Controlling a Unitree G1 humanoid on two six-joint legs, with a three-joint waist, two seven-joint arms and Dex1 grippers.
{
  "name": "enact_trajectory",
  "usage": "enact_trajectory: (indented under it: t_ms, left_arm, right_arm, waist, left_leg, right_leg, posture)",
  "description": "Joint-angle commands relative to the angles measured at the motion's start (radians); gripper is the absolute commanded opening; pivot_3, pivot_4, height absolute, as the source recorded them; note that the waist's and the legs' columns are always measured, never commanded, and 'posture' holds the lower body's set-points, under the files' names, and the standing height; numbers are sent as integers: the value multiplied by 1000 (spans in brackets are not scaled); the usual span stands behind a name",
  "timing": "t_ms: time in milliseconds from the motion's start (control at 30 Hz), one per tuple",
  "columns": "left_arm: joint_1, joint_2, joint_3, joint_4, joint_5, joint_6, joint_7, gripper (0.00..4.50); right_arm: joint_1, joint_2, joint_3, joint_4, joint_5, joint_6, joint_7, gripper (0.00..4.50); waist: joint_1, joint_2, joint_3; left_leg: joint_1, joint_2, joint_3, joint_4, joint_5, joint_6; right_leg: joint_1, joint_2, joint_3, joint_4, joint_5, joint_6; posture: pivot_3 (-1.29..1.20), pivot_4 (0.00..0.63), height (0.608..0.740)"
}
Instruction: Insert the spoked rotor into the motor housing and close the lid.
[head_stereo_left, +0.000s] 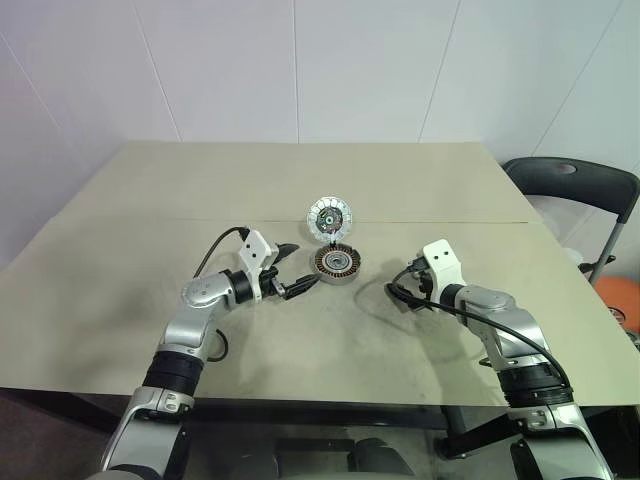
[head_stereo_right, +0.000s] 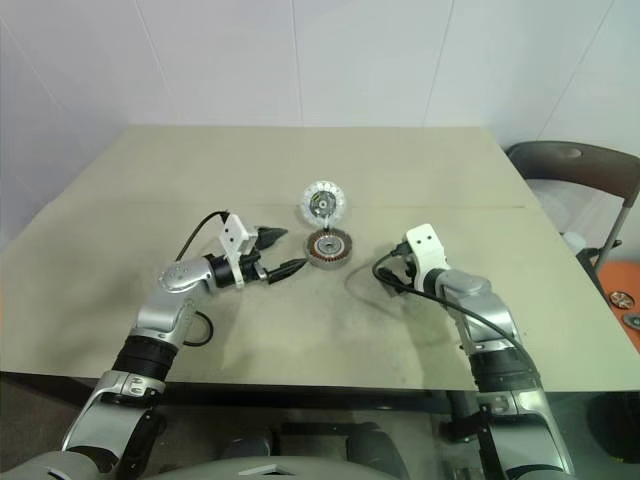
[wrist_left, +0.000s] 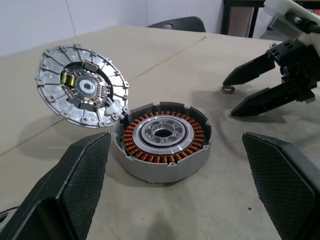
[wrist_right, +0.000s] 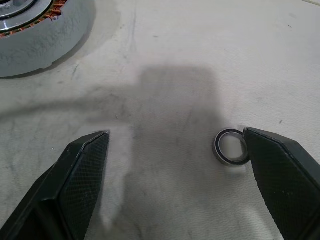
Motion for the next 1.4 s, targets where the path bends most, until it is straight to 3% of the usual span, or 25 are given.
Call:
enact_trajectory:
  t_ms: [33,400,767,867,967,1400]
  left_arm:
    - [-29,1,-1,-8,1,-20,1,4490]
    - [-30,0,-11,-10,3,-25,7,4490]
    - [-25,-3,-23,-9,6,-29,12,4490]
    - [-26,-3,-25,-8,8,-30,11,4500]
    - [-27,-3,-27,-6,11,-31,11,4500]
    - [-27,3,-41,13,28,-38,11,4500]
  right_arm:
    - [0,8,12,2,-2,13,1,4500]
    - [-47,41,-85,101,7,-7,-94,4500]
    - [-51,39,-79,129,0,-34,-122,4500]
    - [-57,35,-78,142,-9,-47,-134,3904]
    - [-56,32,-70,145,-9,-49,-129,2995]
    - [-45,30,-50,108,28,-29,-48,2995]
  waist:
    - [0,0,0]
    - [1,0,0]
    - [2,0,0]
    - [2,0,0]
    - [4,0,0]
    - [2,0,0]
  left_leg:
    - [0,0,0,0,0,0]
    - [0,0,0,1,0,0]
    - [0,0,0,1,1,1]
    - [0,0,0,1,1,1]
    - [0,0,0,1,1,1]
    - [0,0,0,0,1,1]
  right_leg:
    - [0,0,0,0,0,0]
    - [1,0,0,0,0,0]
    - [1,0,0,0,0,0]
    - [1,0,0,0,0,0]
    - [2,0,0,0,0,0]
    - [1,0,0,0,0,0]
  posture:
    - [0,0,740]
    - [0,0,740]
    - [0,0,740]
    - [0,0,740]
    - [0,0,740]
    - [0,0,740]
